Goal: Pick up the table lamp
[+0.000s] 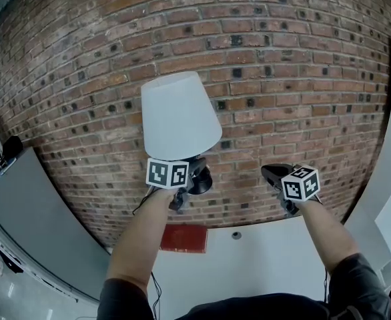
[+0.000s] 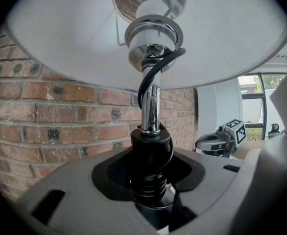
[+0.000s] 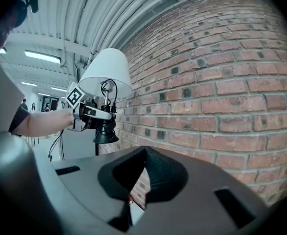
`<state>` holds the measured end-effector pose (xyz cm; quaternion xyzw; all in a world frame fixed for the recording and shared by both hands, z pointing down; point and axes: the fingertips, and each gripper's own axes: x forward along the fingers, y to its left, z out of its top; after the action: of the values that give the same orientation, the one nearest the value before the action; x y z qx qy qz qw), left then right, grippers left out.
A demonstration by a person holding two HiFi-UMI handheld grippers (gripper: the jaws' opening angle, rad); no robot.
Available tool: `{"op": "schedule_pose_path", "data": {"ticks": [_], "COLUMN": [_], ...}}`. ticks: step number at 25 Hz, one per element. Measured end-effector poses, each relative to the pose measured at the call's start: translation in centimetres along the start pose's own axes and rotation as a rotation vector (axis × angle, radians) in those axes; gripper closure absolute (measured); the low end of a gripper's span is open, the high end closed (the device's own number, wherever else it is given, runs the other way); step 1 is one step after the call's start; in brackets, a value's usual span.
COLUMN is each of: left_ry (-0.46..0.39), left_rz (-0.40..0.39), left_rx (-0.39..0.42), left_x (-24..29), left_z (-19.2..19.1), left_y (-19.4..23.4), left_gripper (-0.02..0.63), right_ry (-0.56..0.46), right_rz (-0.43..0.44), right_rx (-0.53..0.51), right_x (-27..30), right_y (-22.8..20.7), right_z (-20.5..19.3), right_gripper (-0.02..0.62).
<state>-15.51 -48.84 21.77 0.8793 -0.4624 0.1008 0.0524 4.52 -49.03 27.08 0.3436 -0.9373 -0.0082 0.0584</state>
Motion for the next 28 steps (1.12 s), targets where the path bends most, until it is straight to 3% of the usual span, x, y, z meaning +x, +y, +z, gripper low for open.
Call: {"op": "schedule_pose_path", "data": {"ticks": [28], "left_ry": [0.002], "left_rz": [-0.013], "left_rx": [-0.003], "left_x": [-0.28], "left_z": [0.02], "left_y": [-0.22], "left_gripper": [0.442], "right_ry": [-0.009], "right_rz": [0.015], "right_rx": [-0.004], "right_x": [0.34], "right_y": [0.62], "right_z": [0.19], "right_gripper": [0.601]}}
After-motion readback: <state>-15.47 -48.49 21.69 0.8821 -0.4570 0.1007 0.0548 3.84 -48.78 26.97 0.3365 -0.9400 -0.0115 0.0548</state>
